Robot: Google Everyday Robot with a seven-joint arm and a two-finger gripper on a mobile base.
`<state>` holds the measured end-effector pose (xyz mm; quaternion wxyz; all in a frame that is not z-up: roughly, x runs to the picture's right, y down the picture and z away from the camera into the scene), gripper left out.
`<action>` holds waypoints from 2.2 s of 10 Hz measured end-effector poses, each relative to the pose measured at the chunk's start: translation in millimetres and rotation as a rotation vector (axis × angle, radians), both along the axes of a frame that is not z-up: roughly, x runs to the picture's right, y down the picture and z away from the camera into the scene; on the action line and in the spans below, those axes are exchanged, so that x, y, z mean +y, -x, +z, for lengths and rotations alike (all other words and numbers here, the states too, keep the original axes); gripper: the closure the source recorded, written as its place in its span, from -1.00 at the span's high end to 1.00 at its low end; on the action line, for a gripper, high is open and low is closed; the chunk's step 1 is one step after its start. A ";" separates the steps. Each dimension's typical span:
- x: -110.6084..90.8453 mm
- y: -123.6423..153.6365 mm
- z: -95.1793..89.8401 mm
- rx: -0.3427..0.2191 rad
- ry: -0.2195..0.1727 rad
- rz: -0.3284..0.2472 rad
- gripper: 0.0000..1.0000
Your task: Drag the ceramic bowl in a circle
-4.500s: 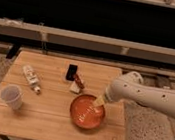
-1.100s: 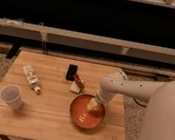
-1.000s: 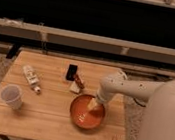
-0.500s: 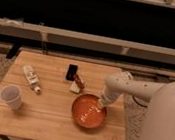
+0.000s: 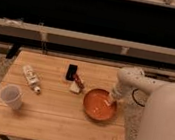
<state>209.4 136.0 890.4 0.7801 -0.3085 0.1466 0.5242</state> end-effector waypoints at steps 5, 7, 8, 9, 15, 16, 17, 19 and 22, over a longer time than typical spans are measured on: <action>-68.7 -43.1 23.4 0.083 -0.033 0.053 -0.81; -104.0 -27.3 19.8 0.101 -0.073 0.048 -0.81; -116.0 -18.6 19.1 0.105 -0.091 0.041 -0.81; -125.8 -9.1 17.9 0.105 -0.107 0.037 -0.81; -161.0 82.3 0.0 0.056 -0.222 -0.069 -0.81; -158.3 93.2 -7.4 0.044 -0.239 -0.086 -0.81; -153.0 112.5 -19.5 0.021 -0.260 -0.107 -0.81; -144.5 141.9 -37.6 -0.014 -0.294 -0.150 -0.81; -123.5 180.2 -65.1 -0.074 -0.333 -0.203 -0.81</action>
